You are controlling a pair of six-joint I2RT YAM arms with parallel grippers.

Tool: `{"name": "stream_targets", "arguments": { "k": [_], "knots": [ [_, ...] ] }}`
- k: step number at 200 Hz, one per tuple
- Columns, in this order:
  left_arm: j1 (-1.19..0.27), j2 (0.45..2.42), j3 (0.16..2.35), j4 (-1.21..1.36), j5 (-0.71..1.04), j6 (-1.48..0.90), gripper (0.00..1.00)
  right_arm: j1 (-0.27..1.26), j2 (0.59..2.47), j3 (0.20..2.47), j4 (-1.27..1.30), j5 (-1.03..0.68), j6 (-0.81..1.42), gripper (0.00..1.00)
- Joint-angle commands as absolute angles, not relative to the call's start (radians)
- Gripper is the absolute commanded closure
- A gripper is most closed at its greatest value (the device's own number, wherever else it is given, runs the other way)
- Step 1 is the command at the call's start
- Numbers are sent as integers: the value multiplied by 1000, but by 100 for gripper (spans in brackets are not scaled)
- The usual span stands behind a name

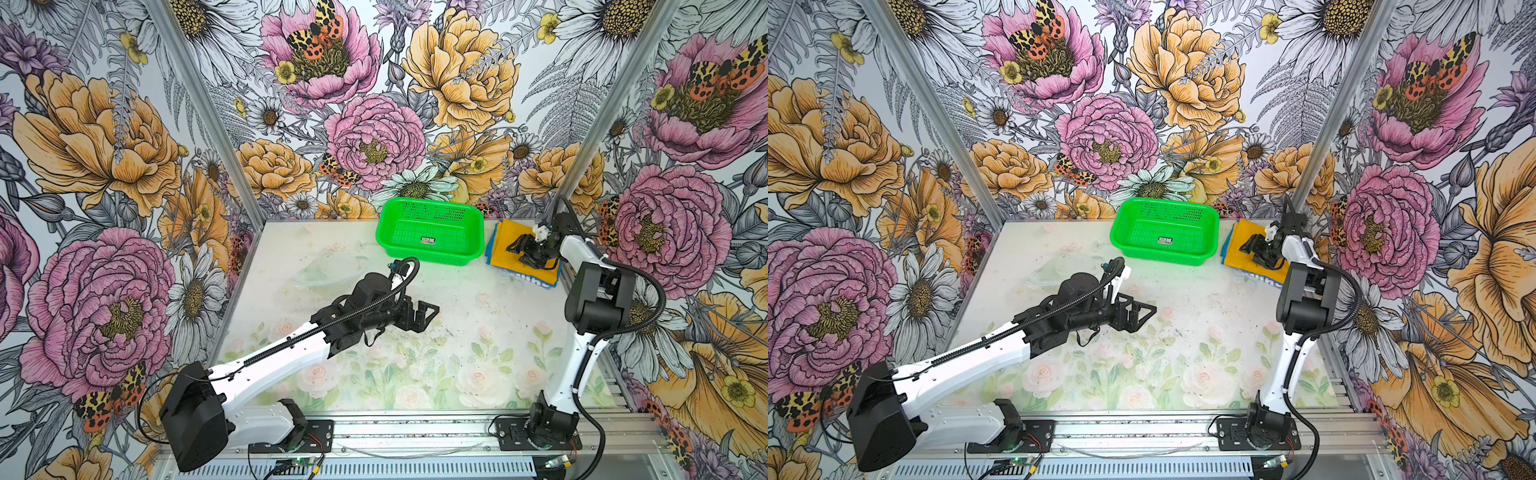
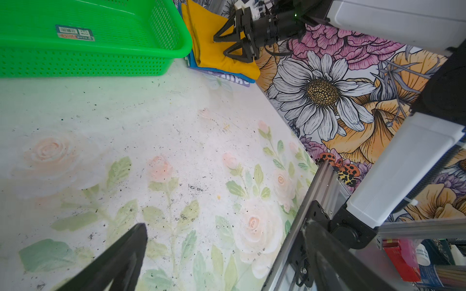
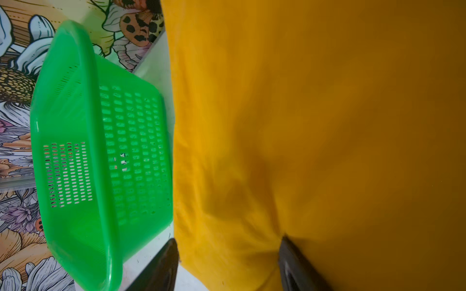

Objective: Fold and stack the t-shirts

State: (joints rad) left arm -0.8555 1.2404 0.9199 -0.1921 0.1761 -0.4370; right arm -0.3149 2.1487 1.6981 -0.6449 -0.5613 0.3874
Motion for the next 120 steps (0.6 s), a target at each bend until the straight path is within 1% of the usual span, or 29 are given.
{"name": "stream_targets", "arguments": {
  "k": [1, 33, 67, 94, 120],
  "knots": [
    [-867, 1253, 958, -206, 153, -411, 1, -351, 2120, 1650, -621, -525, 413, 35],
    [-877, 1262, 972, -213, 152, -407, 1, -423, 2026, 1608, -626, -490, 412, 35],
    [-880, 1262, 974, -218, 149, -403, 1, -463, 1949, 1576, -626, -517, 411, 35],
    [-883, 1265, 978, -219, 146, -404, 1, -474, 1927, 1546, -626, -523, 420, 34],
    [-885, 1269, 976, -215, 144, -403, 1, -472, 1944, 1509, -624, -510, 425, 34]
  ]
}}
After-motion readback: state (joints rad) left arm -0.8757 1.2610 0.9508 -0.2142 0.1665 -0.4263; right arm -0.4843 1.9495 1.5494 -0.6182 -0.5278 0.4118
